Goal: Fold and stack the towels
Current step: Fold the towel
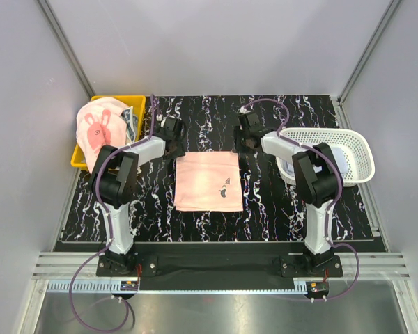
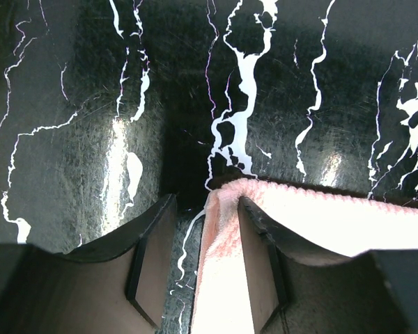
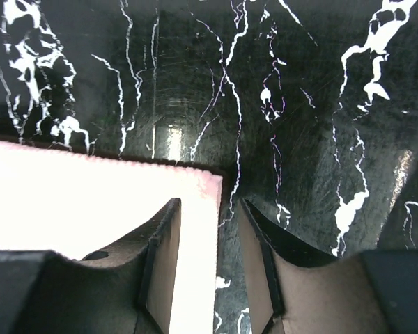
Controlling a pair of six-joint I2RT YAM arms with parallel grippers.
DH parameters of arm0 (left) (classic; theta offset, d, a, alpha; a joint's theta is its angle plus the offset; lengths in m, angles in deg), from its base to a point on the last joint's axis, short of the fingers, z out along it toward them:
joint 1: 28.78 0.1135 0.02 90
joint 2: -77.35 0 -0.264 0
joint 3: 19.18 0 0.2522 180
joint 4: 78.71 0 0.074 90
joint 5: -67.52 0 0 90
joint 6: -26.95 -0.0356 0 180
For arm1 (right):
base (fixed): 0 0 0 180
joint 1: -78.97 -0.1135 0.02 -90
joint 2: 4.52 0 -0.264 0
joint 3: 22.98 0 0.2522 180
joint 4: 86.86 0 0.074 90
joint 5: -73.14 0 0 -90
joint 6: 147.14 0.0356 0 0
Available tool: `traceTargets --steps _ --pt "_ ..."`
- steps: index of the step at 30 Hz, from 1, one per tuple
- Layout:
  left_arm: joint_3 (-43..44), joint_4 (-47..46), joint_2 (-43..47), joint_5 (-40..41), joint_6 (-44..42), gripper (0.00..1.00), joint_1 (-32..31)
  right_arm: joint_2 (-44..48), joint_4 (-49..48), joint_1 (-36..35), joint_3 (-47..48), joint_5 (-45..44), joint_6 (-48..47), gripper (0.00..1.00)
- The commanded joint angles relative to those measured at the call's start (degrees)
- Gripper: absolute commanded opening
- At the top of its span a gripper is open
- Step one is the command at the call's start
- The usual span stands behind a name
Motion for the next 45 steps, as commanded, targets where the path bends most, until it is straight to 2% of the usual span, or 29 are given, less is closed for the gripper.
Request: traceTargets --steps 1,9,22,29,45 --pt "-0.56 -1.98 1.63 -0.6 -0.65 0.46 0.63 4.09 -3.75 -0.65 -1.11 -0.2 0.0 0.46" --pt "-0.3 -1.81 1.81 -0.78 -0.74 0.46 0.81 0.14 -0.06 -1.0 2.14 -0.28 -2.02 0.43" --pt "-0.12 -1.81 1.19 -0.87 -1.09 0.47 0.9 -4.52 1.79 -2.76 4.34 -4.59 -4.39 0.44" --pt "-0.3 -2.33 1.28 -0.69 -1.7 0.53 0.98 -6.89 3.37 -2.76 6.71 -7.06 -5.09 0.43" --pt "-1.26 -7.17 0.4 -4.99 -1.18 0.52 2.04 -8.56 3.63 -2.76 7.85 -5.82 -6.06 0.22"
